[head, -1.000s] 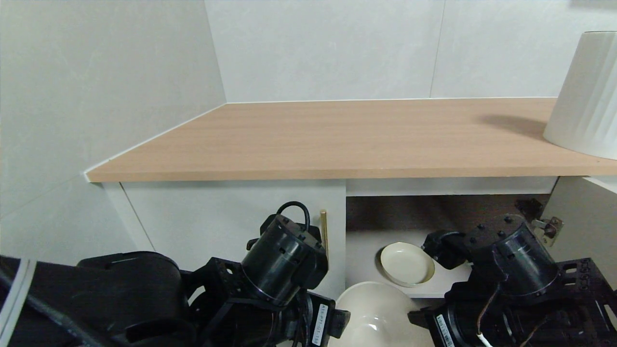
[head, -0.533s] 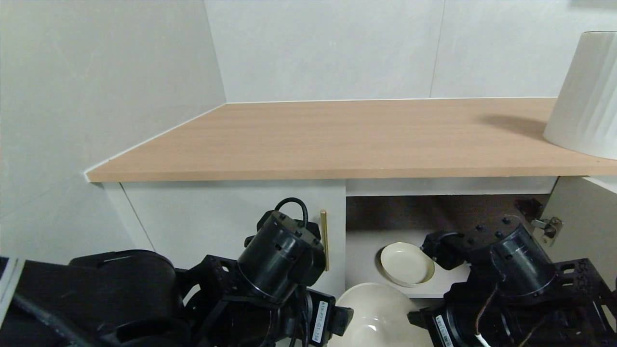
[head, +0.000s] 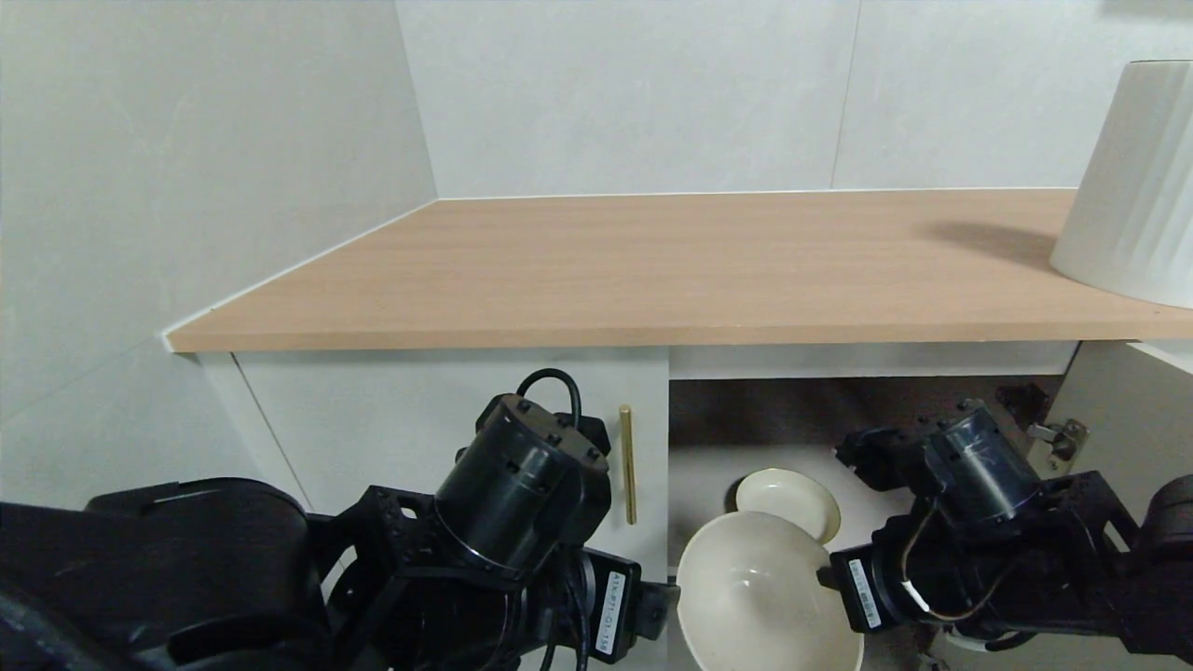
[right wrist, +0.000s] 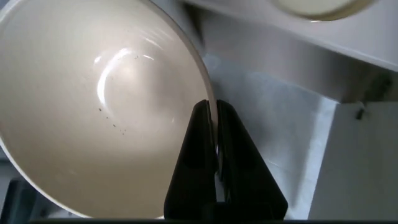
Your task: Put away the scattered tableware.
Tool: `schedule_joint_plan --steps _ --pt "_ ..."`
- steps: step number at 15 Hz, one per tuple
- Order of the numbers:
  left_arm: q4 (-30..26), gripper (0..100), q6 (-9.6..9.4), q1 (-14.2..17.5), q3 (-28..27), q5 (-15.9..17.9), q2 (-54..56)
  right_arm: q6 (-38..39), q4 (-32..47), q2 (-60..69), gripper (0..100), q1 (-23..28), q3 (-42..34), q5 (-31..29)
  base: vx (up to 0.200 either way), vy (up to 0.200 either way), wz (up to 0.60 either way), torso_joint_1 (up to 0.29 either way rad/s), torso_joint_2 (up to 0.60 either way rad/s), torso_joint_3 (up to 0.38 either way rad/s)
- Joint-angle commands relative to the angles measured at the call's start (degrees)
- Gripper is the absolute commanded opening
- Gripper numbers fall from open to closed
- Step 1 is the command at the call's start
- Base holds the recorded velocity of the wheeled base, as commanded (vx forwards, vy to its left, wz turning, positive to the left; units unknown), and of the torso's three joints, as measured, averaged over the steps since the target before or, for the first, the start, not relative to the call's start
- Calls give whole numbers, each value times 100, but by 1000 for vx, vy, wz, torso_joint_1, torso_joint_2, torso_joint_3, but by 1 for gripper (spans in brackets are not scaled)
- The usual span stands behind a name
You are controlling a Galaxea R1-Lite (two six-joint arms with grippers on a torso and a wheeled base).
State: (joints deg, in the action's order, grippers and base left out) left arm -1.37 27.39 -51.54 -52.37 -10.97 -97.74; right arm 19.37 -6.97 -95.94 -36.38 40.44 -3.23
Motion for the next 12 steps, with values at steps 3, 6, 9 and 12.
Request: schedule_joint_plan --steps 3,6,9,12 --pt "-13 100 3 4 -1 -1 203 243 -1254 -522 0 641 -291 -72 0 0 0 0 0 0" --pt "-30 100 3 4 -1 16 317 392 -2010 -874 0 825 -466 -125 0 0 0 0 0 0" --pt "-30 100 73 4 -1 16 396 664 -2748 -1586 0 1212 -449 -486 0 0 0 0 0 0" --pt "-30 100 73 13 -1 16 414 814 -3363 -1990 0 1396 -423 -591 0 0 0 0 0 0"
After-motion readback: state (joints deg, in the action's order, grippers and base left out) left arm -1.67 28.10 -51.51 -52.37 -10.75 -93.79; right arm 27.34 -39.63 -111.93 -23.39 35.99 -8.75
